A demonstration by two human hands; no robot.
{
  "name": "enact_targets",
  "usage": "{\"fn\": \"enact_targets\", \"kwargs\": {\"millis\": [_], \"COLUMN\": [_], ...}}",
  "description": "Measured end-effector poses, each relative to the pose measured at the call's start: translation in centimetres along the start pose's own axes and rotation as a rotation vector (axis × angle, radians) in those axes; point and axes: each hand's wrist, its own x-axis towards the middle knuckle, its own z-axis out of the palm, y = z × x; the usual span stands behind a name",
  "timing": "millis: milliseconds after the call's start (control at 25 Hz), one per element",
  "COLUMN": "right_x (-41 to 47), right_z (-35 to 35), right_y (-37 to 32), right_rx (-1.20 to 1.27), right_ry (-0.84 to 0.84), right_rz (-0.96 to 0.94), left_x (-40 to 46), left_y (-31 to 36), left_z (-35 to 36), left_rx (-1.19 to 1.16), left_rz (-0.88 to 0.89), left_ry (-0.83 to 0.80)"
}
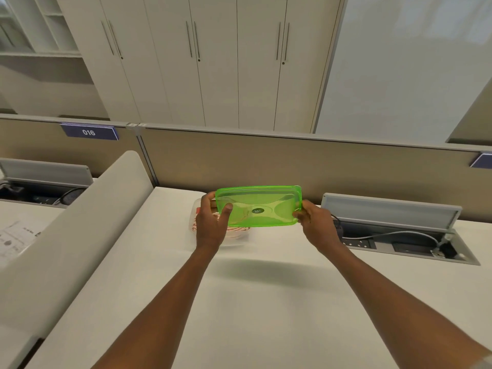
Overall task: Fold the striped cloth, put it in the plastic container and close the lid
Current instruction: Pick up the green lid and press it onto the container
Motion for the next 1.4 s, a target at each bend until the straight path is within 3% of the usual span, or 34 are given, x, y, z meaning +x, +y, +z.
{"fn": "enact_targets", "kwargs": {"millis": [360,600,1000,1400], "right_x": [1.7,2.7,6.0,5.5], "right_z": [5.5,9.8,15.9,17.2], "right_y": [-4.1,-5.0,-3.4,-3.7], "right_rx": [0.190,0.100,-0.121,-0.228], "right_ry": [-0.124,-0.168,-0.207,-0.245], "right_rz": [0.182,0.194,0.389,0.390], "left_x": [2.7,4.6,7.8,6.9], "left_y": [-3.5,-6.9,-9.7,-10.6], "left_z": [-3.8,-4.5,-2.5,-1.1], "left_rx": [0.163,0.397,0.739,0.894], "left_rz": [-0.065,-0.076,-0.203,-0.213], "left_ry": [-0.013,-0.046,-0.193,-0.058]}}
